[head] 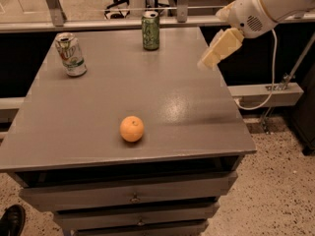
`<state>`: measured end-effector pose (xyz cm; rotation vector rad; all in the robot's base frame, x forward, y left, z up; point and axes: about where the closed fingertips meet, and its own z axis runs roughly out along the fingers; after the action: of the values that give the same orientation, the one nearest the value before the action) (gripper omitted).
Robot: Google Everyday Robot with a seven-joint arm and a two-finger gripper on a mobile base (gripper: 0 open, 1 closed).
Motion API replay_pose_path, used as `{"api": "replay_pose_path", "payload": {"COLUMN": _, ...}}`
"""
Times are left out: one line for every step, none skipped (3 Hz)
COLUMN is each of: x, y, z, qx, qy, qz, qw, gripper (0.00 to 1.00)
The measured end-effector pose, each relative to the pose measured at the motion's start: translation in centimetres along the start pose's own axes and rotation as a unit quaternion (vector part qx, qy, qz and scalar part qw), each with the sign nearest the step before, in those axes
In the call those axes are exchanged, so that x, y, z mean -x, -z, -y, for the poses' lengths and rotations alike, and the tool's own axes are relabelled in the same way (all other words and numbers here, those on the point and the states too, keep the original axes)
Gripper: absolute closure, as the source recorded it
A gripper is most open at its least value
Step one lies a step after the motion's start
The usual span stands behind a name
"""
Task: Move green can near orange
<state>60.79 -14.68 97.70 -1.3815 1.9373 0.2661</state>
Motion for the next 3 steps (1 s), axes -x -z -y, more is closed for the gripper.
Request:
{"api": "replay_pose_path", "payload": {"x": 3.2, "y": -2.9, "z": 1.7, "qx": -0.004, "qy": 0.005, "qz": 0.021, "qw": 0.9998, "gripper": 0.00}}
{"api": "replay_pose_path", "payload": {"x": 3.3, "y": -3.1, "z": 1.9, "qx": -0.005, "qy": 0.003, "qz": 0.025, "qw": 0.9997, "gripper": 0.00}}
{"api": "replay_pose_path", "payload": {"x": 5.3, "y": -7.8, "z": 4.5, "qx": -0.020, "qy": -0.049, "qz": 0.119, "qw": 0.9914, "gripper": 0.00}}
